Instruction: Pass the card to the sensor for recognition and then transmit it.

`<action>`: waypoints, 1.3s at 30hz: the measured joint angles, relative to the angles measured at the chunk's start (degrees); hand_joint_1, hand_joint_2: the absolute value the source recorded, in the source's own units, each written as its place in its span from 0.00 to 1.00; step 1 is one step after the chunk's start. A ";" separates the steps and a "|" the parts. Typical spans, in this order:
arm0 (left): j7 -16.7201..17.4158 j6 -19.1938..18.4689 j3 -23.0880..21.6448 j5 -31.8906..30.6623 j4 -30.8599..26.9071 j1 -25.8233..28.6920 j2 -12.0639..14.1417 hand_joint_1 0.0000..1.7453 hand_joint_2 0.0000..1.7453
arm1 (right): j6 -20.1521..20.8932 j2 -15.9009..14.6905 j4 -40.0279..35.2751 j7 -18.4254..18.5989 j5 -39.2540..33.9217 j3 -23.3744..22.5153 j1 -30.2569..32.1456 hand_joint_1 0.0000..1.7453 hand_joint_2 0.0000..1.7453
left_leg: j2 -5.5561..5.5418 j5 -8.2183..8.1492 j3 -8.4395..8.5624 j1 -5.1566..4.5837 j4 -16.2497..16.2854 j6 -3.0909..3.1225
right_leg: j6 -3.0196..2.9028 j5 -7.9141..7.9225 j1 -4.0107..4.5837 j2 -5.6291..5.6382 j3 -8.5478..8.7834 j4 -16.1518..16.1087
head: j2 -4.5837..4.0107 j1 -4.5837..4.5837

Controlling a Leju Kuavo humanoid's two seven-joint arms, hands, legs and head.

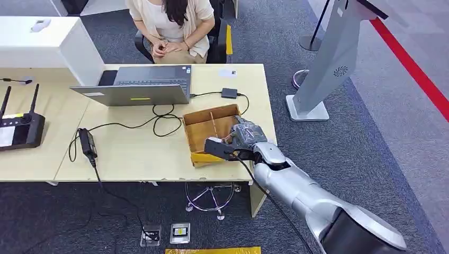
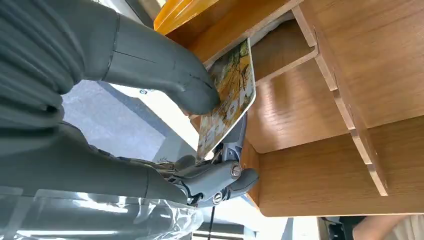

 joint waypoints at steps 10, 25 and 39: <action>0.00 -0.42 -0.37 0.07 0.00 0.00 0.00 0.00 0.00 | -1.29 0.00 0.00 -0.02 -0.31 -0.04 -0.08 1.00 1.00 | 0.00 0.00 -0.01 0.00 0.00 0.00 | 0.00 0.00 0.00 0.00 0.00 0.00 | 0.00 0.00; 0.00 -0.70 -1.29 0.59 0.00 0.00 0.00 0.00 0.00 | -2.03 0.00 -1.01 0.17 0.13 -0.48 -7.76 1.00 1.00 | 0.00 0.01 -0.06 0.00 0.00 0.00 | 0.00 0.01 0.00 -0.01 -0.04 0.01 | 0.00 0.00; -0.04 -0.92 -1.70 1.03 0.00 -0.01 0.00 0.00 0.00 | 0.48 0.70 -3.43 3.87 2.12 0.02 -16.09 1.00 1.00 | 0.00 0.03 -0.10 -0.01 0.01 0.00 | 0.00 0.02 -0.01 -0.01 -0.07 0.02 | 0.00 0.00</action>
